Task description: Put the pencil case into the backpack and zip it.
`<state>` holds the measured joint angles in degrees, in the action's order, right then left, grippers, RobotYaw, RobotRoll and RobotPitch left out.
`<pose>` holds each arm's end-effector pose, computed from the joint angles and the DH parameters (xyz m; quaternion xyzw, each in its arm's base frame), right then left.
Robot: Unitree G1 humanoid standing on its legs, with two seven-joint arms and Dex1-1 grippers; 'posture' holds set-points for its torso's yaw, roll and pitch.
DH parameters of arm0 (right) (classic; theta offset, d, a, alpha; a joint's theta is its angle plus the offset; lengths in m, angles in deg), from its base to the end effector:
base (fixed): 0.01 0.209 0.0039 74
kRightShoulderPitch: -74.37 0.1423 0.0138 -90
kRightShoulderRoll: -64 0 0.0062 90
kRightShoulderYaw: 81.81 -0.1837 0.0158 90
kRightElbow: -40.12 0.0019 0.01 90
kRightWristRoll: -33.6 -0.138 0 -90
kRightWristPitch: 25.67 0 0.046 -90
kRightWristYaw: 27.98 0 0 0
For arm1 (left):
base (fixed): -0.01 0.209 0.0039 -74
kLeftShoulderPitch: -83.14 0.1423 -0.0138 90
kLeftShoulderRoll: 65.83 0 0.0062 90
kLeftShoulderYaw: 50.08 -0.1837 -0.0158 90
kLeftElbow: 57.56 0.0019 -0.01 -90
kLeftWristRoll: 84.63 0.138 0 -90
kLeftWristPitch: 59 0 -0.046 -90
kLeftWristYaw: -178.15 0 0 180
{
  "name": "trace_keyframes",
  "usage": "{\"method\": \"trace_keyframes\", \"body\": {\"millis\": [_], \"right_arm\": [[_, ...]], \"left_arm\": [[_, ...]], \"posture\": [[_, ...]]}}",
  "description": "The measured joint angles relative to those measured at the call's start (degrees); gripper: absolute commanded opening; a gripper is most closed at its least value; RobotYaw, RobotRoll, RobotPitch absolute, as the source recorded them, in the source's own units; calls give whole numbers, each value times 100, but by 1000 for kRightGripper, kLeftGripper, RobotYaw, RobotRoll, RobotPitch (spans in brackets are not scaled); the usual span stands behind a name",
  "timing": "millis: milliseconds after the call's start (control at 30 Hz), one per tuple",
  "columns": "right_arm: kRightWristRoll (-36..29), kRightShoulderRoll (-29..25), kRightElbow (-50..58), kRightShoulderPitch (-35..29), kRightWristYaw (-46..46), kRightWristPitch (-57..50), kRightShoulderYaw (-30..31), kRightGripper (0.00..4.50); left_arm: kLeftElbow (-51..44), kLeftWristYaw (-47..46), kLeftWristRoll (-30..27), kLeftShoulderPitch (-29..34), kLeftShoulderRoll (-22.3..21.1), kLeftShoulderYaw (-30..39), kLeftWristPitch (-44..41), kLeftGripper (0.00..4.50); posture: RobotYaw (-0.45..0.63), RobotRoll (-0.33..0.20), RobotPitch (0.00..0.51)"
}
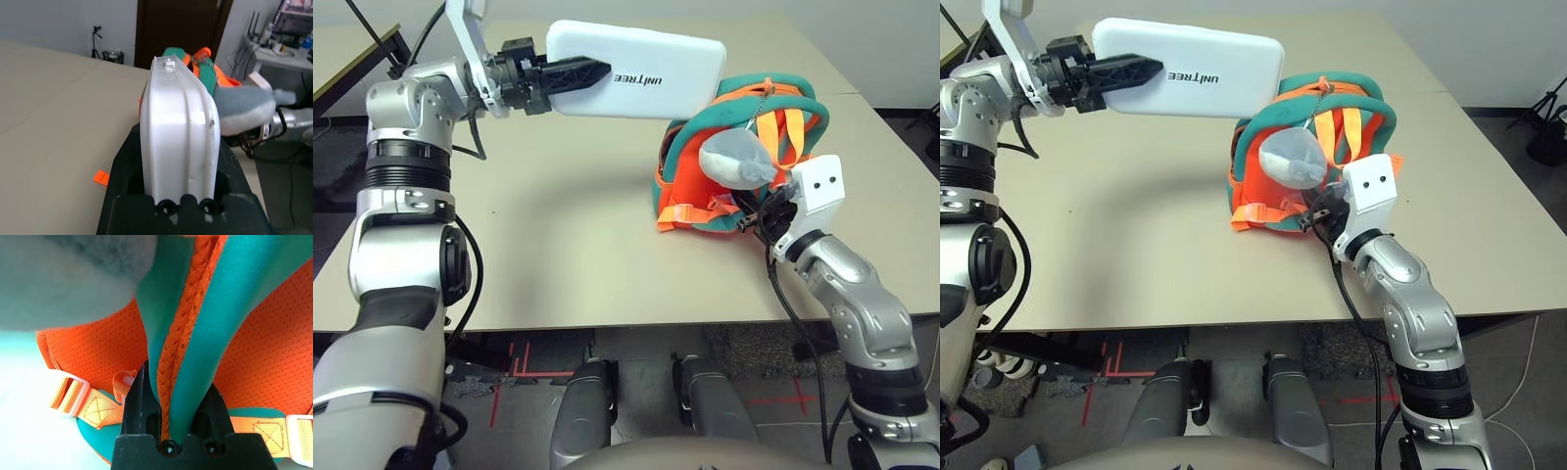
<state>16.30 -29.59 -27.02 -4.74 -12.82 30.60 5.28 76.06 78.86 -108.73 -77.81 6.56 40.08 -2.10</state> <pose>0.2223 -0.1887 0.1375 -0.0390 0.0100 0.1842 0.9821 0.3537 0.2289 0.2821 -0.0130 0.0171 -0.6135 0.7894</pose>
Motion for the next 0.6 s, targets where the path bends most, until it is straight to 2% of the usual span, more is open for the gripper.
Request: {"method": "trace_keyframes", "body": {"millis": [367, 600], "right_arm": [[57, 6, -36, 112, 16, -13, 2, 377], [87, 33, -56, 157, 13, -14, 11, 377]], "left_arm": [[913, 484, 832, -469, 491, -562, 812, 1230], [1857, 198, 1255, -1011, 1213, -568, 1499, 1230]], "posture": [[-238, 0, 111], [-240, 0, 112]]}}
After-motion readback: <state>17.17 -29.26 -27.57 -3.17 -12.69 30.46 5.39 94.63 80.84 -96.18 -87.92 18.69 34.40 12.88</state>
